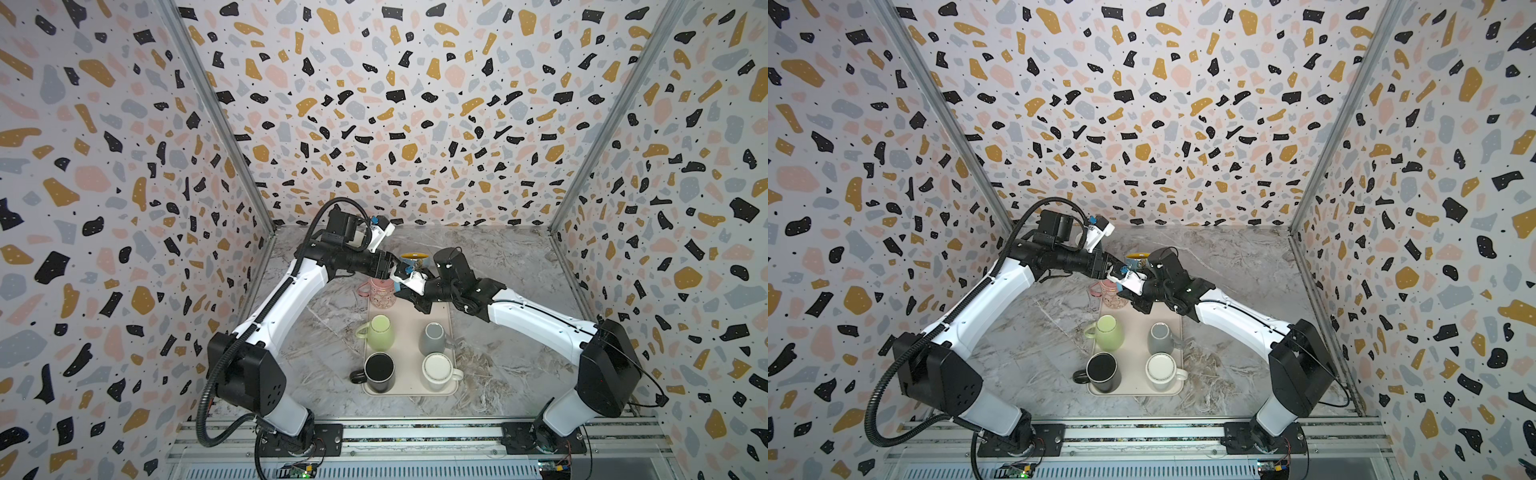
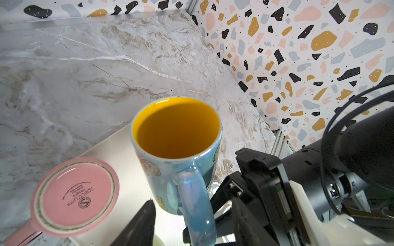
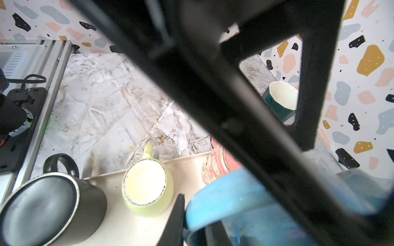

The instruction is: Turn the mug right side up

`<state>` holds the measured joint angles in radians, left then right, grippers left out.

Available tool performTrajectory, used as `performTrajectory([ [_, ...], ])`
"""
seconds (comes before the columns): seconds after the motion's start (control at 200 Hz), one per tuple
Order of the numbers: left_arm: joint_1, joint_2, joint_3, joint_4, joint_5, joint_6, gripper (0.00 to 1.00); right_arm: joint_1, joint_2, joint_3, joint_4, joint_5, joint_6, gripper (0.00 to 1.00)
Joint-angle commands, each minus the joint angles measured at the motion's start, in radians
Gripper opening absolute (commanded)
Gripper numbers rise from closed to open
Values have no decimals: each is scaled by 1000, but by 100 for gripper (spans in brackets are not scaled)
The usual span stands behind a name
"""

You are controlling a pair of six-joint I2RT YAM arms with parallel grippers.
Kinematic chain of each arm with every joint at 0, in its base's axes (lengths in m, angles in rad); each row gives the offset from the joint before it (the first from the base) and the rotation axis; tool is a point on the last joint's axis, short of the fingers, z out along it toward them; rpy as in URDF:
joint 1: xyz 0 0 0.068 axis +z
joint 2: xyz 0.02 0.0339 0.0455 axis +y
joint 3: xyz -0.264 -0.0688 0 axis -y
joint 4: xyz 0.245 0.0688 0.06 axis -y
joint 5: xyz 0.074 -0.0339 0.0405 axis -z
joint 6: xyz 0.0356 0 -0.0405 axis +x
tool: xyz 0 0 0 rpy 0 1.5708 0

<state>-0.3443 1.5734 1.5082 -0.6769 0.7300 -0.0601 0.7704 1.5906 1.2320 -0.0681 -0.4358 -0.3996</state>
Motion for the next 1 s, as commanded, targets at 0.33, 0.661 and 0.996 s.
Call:
performTrajectory([
  [0.33, -6, 49, 101, -122, -48, 37, 51, 53, -26, 85, 18, 124, -137, 0],
  [0.661, -15, 47, 89, -149, -60, 49, 47, 63, -25, 84, 21, 157, -160, 0],
  [0.996, -30, 51, 81, -163, -73, 55, 41, 73, -22, 83, 24, 181, -180, 0],
])
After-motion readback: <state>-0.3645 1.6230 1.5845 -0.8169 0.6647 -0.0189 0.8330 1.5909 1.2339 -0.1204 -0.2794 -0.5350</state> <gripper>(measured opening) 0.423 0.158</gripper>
